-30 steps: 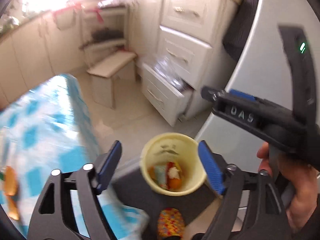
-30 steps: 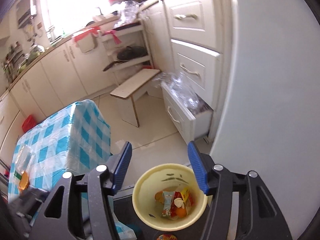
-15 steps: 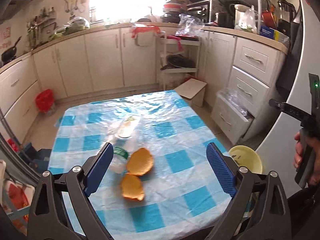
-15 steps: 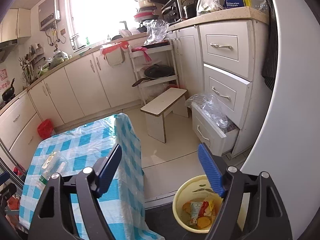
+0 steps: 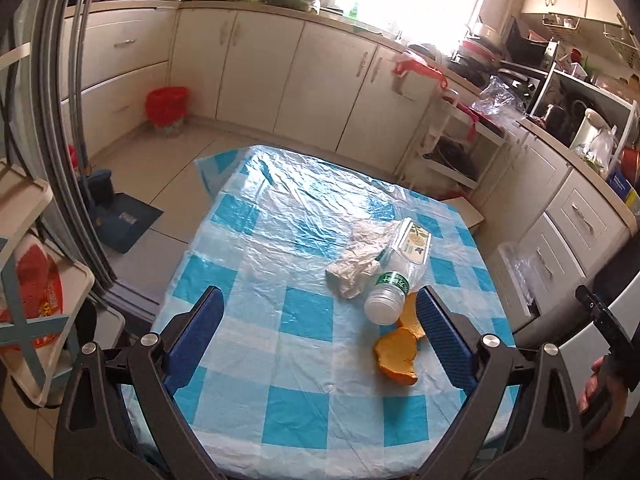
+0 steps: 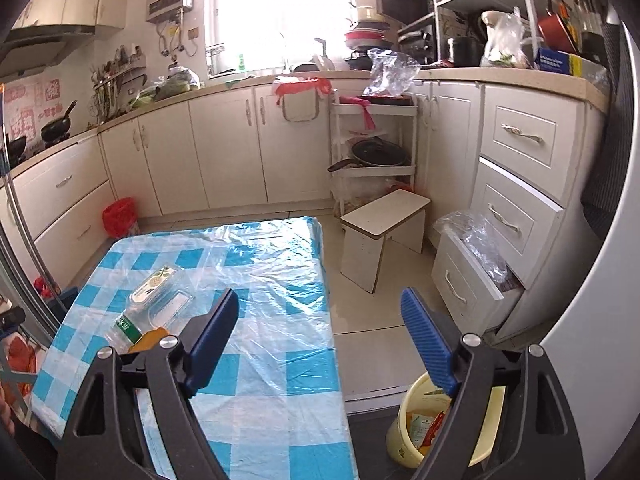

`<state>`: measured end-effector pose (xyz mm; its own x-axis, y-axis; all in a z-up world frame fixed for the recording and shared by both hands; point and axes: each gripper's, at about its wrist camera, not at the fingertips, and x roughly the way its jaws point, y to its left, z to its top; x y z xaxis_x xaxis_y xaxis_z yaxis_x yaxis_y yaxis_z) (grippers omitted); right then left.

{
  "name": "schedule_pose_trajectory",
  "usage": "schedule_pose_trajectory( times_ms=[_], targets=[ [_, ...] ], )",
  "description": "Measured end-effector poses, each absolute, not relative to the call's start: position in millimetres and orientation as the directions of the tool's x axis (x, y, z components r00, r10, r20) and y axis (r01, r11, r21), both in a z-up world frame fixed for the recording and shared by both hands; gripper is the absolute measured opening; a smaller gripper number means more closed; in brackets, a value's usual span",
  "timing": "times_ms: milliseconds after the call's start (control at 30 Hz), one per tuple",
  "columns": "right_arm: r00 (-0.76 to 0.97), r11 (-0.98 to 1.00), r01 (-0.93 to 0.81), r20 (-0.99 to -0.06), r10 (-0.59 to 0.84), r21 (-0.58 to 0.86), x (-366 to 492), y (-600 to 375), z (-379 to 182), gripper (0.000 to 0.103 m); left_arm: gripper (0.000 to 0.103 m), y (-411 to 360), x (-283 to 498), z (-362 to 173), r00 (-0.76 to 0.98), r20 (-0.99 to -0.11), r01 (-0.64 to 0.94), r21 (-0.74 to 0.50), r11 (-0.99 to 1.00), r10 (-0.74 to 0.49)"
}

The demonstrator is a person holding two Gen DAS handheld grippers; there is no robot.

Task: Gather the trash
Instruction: 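Move both tools back over the table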

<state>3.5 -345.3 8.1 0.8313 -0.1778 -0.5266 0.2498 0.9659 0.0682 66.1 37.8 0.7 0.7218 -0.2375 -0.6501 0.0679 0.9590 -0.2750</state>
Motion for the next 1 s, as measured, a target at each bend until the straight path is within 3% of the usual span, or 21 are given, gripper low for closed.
schedule_pose_trajectory(
  times_ms=[333,700,867,1000],
  targets=[
    [0.829,0.987,0.152,-0.550,-0.101,0.047,19,-311,0,0.080,0.093,61,73,-18,0.688,-0.697,-0.029,-0.305,0.952,-0.202],
    [0.807,0.997,0.012,-0.590,0.038,0.081,26,-275,1,0.080,0.093,51,71,-23,0.668,-0.718,-0.009,-0.271,0.963,-0.195],
    [0.717,0.984,-0.080,-0.676,0.170,0.162,48,-242,-18,0.080,0.093,54,71,-24,0.666,-0.719,-0.015,-0.277,0.961,-0.197],
    [0.688,0.980,-0.152,-0.698,0.198,0.127,53,-207,-28,0.080,0.093,56,72,-25,0.656,-0.727,-0.012,-0.277,0.961,-0.202]
  ],
)
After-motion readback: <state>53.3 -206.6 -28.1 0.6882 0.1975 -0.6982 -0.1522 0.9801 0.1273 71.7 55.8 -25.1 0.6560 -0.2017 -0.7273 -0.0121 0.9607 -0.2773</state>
